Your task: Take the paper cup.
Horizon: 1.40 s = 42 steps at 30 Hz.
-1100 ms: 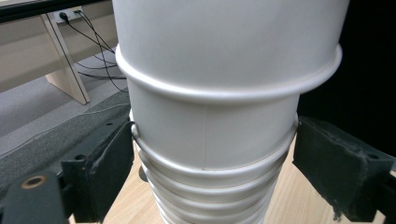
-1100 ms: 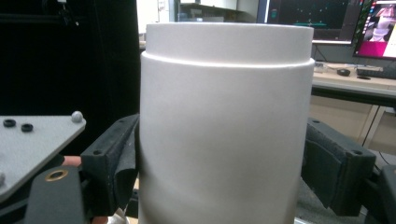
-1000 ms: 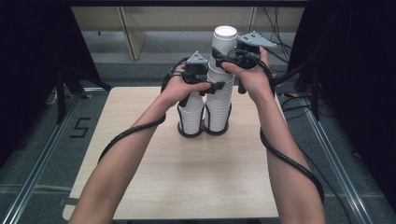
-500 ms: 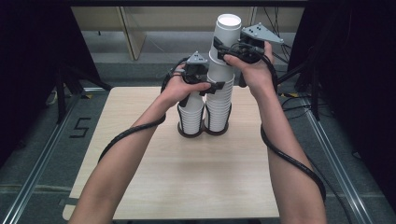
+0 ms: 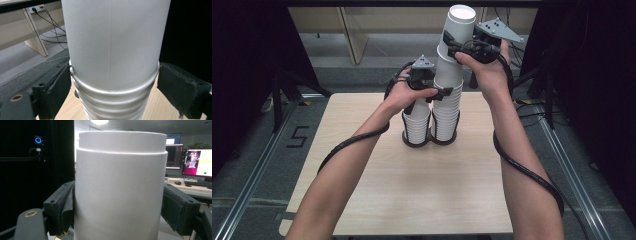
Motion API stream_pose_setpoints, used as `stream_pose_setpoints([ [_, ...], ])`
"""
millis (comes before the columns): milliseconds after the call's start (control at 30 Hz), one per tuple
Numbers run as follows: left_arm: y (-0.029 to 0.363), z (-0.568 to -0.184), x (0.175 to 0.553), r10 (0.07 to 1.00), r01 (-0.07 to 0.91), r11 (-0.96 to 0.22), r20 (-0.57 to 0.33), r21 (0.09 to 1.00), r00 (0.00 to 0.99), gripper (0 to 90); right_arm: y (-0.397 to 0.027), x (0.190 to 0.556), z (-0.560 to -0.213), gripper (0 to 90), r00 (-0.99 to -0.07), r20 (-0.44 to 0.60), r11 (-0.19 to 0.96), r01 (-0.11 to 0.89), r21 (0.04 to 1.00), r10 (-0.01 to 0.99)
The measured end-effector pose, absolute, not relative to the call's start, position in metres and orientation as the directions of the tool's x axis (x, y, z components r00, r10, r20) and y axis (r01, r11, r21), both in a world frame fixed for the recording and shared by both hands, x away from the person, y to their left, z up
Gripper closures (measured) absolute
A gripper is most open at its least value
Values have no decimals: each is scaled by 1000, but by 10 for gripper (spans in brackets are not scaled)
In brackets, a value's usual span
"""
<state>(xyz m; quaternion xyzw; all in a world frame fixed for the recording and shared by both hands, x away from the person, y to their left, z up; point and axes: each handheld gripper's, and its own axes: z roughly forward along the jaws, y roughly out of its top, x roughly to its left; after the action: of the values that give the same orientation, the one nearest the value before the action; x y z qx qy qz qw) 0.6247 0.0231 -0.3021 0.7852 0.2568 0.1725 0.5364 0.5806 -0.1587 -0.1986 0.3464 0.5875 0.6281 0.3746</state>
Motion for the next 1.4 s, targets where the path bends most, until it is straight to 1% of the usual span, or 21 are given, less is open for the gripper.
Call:
stream_pose_setpoints([
  [200,23,-302,625,588,218,-291,-6,932,809,115,-165,575,-191,207,-486,32,-81,-79,994,873],
  [233,24,-302,625,588,219,-288,-8,932,809,112,-166,574,-190,207,-484,24,-74,-86,994,875],
  [267,26,-301,625,587,211,-304,9,929,810,110,-168,573,-188,207,-483,16,-73,-100,992,876],
  [300,26,-302,625,592,212,-278,-7,937,806,103,-171,568,-186,207,-487,14,-75,-106,992,874],
  [367,29,-300,624,598,209,-286,4,935,801,99,-173,566,-185,207,-488,14,-75,-106,992,873],
  [400,31,-300,623,597,203,-267,-4,942,802,93,-175,563,-185,207,-488,7,-74,-117,990,873],
  [567,44,-294,611,603,195,-262,3,945,798,55,-188,548,-188,207,-505,12,-78,-109,991,863],
  [633,49,-291,605,604,183,-260,12,948,797,40,-193,541,-190,207,-509,7,-79,-120,990,861],
  [833,65,-280,581,597,153,-242,23,958,802,31,-205,517,-201,206,-517,-8,-58,-112,992,856],
  [1033,81,-282,547,591,126,-244,44,962,806,30,-218,498,-228,206,-500,-57,5,-105,994,864],
  [1200,92,-296,523,587,118,-244,49,963,808,21,-226,485,-265,206,-483,-70,45,-63,997,873],
  [1267,96,-304,512,586,116,-236,46,965,809,21,-230,481,-281,206,-488,-55,42,-38,998,871],
  [1400,101,-322,496,581,105,-254,65,962,811,23,-234,472,-314,205,-486,-77,89,2,996,870],
])
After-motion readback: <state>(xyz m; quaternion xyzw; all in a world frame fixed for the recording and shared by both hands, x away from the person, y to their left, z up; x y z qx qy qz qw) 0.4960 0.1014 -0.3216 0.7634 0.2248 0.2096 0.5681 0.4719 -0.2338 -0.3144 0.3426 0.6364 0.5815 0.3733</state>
